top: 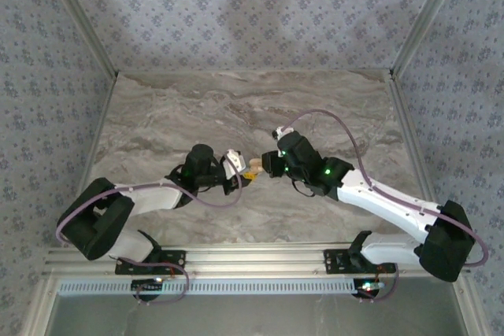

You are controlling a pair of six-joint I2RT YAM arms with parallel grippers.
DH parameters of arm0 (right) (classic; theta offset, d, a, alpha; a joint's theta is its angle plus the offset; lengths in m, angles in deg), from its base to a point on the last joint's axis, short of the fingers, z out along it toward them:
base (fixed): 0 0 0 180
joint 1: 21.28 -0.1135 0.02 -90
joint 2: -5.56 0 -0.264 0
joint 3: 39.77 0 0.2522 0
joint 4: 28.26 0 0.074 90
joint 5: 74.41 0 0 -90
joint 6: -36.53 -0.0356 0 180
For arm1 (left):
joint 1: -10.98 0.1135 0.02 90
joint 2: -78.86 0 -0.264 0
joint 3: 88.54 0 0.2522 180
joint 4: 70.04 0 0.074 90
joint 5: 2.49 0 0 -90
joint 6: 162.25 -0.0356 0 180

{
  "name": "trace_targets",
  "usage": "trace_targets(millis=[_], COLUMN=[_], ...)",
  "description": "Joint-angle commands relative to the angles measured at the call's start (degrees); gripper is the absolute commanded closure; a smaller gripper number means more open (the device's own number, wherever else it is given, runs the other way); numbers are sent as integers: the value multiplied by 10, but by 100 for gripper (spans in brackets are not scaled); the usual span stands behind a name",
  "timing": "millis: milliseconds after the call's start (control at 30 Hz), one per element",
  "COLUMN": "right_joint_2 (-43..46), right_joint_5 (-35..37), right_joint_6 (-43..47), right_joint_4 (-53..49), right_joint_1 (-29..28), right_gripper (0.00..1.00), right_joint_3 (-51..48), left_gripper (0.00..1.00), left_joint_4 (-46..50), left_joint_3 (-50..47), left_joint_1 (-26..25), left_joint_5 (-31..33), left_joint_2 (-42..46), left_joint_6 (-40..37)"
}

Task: Insert the wireless bluetooth earbuds into the charging case

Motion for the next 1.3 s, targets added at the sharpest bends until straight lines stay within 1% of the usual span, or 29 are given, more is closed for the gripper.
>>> trace_targets(millis=[0,233,867,1267], right_joint_2=[7,5,1,9], right_joint_5=[14,26,39,8], right_joint_6=[8,0,-10,-14], right_joint_4=[28,44,78,90], right_joint_1=[-12,-28,-36,-40], right_gripper=[77,77,76,76], right_joint_3=[-9,-19,-31,-49], left_gripper=[87,87,87,87], left_joint_4=[-39,-61,-86,-109], left_joint_3=[23,24,26,27], left_joint_1=[-7,-10,-11,-11], left_joint_5=[-17,-15,-10,7], left_joint_2=[-2,-2,8,14], left_joint_6=[-1,24,58,81])
